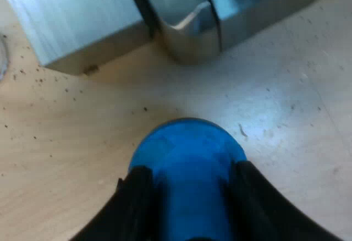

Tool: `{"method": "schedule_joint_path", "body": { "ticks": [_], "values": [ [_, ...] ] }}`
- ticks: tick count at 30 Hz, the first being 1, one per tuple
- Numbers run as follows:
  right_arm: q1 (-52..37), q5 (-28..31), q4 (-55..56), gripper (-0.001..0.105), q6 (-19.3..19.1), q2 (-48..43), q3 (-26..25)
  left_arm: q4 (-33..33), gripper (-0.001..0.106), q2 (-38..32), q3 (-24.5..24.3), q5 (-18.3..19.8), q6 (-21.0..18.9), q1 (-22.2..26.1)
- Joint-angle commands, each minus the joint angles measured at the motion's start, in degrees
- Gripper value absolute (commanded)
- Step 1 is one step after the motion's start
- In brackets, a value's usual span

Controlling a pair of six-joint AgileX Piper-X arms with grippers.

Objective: Grind coffee beans and then tamp

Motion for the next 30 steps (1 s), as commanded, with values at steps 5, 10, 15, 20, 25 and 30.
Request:
{"method": "schedule_joint_path", "body": {
  "ticks": [5, 10, 15, 20, 25, 30],
  "values": [
    [0.1, -0.1, 0.1, 0.069, -0.7, -0.2, -0.4, -3.5, 0.000, 5.1, 0.7, 0.0, 0.1, 0.3],
    [0.1, -1.7, 0.1, 0.069, -0.6, -0.2, -0.4, -5.2, 0.000, 9.0, 0.7, -0.3, -0.1, 0.3],
    [0.1, -2.7, 0.1, 0.069, -0.6, -0.2, -0.4, -5.6, 0.000, 10.6, 0.7, -0.6, -0.7, 0.3],
    [0.1, -2.7, 0.1, 0.069, -0.6, -0.2, -0.4, -5.6, 0.012, 10.6, 0.7, -0.6, -0.7, 0.3],
    [0.1, -2.7, 0.1, 0.069, -0.6, -0.2, -0.4, -5.2, 0.052, 10.6, 0.7, -0.6, -0.7, 0.3],
    [0.1, -2.7, 0.1, 0.069, -0.6, -0.2, -0.4, -5.1, 0.071, 10.6, 0.7, -0.6, -0.7, 0.3]
  ]
}}
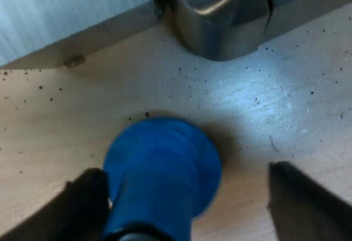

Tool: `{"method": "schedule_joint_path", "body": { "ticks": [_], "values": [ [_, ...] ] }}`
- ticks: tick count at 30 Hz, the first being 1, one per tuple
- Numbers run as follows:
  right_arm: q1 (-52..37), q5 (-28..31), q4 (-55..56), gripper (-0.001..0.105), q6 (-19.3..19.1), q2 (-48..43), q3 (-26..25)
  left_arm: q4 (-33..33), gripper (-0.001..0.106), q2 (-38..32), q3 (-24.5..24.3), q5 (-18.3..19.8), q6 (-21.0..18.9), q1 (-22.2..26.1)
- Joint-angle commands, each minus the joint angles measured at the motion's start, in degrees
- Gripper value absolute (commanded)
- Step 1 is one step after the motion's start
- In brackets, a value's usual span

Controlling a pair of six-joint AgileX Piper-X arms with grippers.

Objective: Grind coffee beans and then tamp

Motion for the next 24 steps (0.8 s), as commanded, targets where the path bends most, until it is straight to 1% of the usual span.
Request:
{"method": "schedule_joint_path", "body": {
  "ticks": [1, 7, 10, 12, 15, 18, 20, 21, 23, 24],
  "values": [
    [0.1, -0.2, 0.1, 0.069, -0.6, -0.2, -0.4, -0.1, 0.072, -0.2, 0.0, -0.5, -0.3, 0.0],
    [0.1, -0.2, 0.9, 0.069, -0.6, -0.2, -0.4, 1.0, 0.072, -0.8, -0.4, -0.9, -0.3, 0.0],
    [0.1, -0.2, 1.4, 0.069, 0.5, -0.2, -0.4, 1.5, 0.072, -3.7, -0.4, -2.5, -0.3, 0.0],
    [0.1, -0.2, 1.4, 0.069, 3.5, -0.2, -0.8, 3.1, 0.072, -7.3, -0.4, -2.9, 0.2, 0.0],
    [0.1, -0.2, 2.5, 0.069, 3.7, -0.2, -1.8, 5.0, 0.072, -12.6, -0.4, -3.1, 0.3, 0.0],
    [0.1, -0.2, 7.6, 0.069, 3.7, -0.2, -4.1, 6.3, 0.072, -17.7, -0.4, -3.1, 0.3, 0.0],
    [0.1, -1.1, 14.7, 0.069, 4.4, -0.2, -7.5, 7.2, 0.072, -22.7, -0.4, -3.1, -0.7, 0.0],
    [0.1, -1.5, 16.8, 0.069, 4.8, -0.2, -8.5, 7.5, 0.072, -23.6, -0.4, -3.1, -0.9, 0.0],
    [0.1, -3.1, 23.5, 0.069, 5.0, -0.2, -12.6, 8.5, 0.072, -28.2, -0.4, -3.0, -1.4, 0.0],
    [0.1, -3.4, 24.7, 0.069, 5.0, -0.2, -13.4, 8.7, 0.072, -29.5, -0.4, -3.0, -1.4, 0.0]
  ]
}}
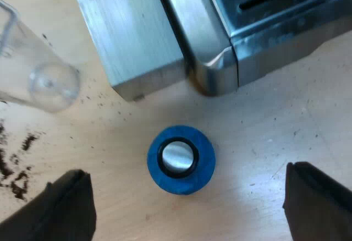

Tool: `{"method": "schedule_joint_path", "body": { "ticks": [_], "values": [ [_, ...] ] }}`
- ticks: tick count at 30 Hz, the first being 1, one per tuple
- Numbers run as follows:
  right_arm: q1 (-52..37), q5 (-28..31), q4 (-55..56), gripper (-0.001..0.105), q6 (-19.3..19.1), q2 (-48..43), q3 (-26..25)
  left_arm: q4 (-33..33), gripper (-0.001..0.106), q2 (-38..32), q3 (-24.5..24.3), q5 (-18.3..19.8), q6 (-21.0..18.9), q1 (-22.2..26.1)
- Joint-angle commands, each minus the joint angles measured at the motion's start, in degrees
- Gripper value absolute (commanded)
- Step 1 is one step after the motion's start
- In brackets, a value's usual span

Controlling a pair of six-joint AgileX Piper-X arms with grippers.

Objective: Grind coffee beans and then tamp

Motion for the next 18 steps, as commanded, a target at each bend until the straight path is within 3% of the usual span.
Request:
{"method": "schedule_joint_path", "body": {
  "ticks": [1, 5, 13, 16, 18],
  "values": [
    [0.1, -1.7, 8.8, 0.069, 0.4, -0.3, -5.8, 1.9, 0.072, -5.2, -0.4, -0.6, -0.8, 0.0],
    [0.1, -1.7, 19.5, 0.069, 6.6, -0.2, -13.9, 5.0, 0.072, -14.3, -0.5, 0.8, -0.8, 0.0],
    [-2.0, 4.0, 39.2, 0.069, 5.0, -0.4, -29.4, 6.7, 0.072, -24.2, -6.1, 3.3, -0.3, 0.0],
    [-7.6, 1.5, 44.5, 0.069, 5.0, -0.4, -33.7, 5.7, 0.072, -24.5, -9.8, 4.6, -0.3, 0.0],
    [-15.3, -3.2, 47.6, 0.069, 5.0, -0.4, -36.2, 4.4, 0.072, -24.5, -11.7, 5.1, -0.4, 0.0]
  ]
}}
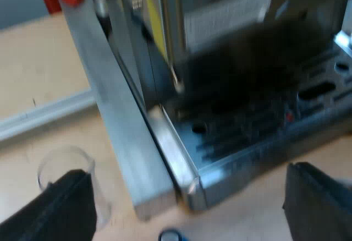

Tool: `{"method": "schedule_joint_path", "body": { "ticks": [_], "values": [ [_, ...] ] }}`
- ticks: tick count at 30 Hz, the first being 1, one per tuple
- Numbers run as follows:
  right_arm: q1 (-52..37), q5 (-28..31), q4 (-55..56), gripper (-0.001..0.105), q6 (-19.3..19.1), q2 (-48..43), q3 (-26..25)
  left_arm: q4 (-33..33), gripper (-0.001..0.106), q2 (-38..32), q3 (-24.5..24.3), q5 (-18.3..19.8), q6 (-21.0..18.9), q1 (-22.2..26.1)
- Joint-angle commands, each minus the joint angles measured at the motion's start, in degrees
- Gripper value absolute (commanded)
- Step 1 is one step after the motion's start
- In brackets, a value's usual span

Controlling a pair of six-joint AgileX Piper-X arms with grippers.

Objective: Grind coffee beans and then tamp

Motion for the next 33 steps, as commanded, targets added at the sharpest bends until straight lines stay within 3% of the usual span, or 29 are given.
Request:
{"method": "schedule_joint_path", "body": {
  "ticks": [1, 6, 9, 12, 13, 18, 22, 27, 33],
  "values": [
    [-7.8, -4.7, 3.7, 0.069, -0.9, -0.3, -2.4, -1.7, 0.072, -0.1, -1.5, 0.6, -0.5, 0.0],
    [-28.5, -19.3, 5.5, 0.069, -1.3, -0.6, -3.6, -2.8, 0.072, 2.7, -3.5, 0.5, -2.5, 0.0],
    [-36.6, -23.5, 6.7, 0.069, -3.2, -1.4, -3.6, -2.8, 0.072, 4.5, -3.8, 0.5, -2.5, 0.0],
    [-45.1, -24.0, 8.8, 0.069, -5.8, -2.2, -3.6, -2.8, 0.072, 6.7, -3.8, 0.3, -2.5, 0.0],
    [-50.1, -24.0, 10.1, 0.069, -8.5, -2.8, -3.6, -2.8, 0.072, 6.8, -3.8, 0.3, -2.5, 0.0],
    [-64.3, -26.8, 13.5, 0.069, -16.4, -5.7, -3.6, -4.6, 0.072, 10.7, -4.0, 1.8, -2.5, 7.2],
    [-71.3, -29.2, 15.3, 0.069, -20.3, -7.7, -3.6, -4.5, 0.071, 10.9, -4.0, 2.9, -2.5, 8.9],
    [-71.9, -30.2, 16.9, 0.069, -22.9, -13.2, -3.4, -3.5, 0.071, 6.9, -4.2, 2.3, -2.4, 6.6],
    [-71.9, -30.0, 18.6, 0.069, -22.6, -21.7, -3.4, -3.3, 0.071, -1.7, -4.2, 1.9, -2.1, 5.6]
  ]
}}
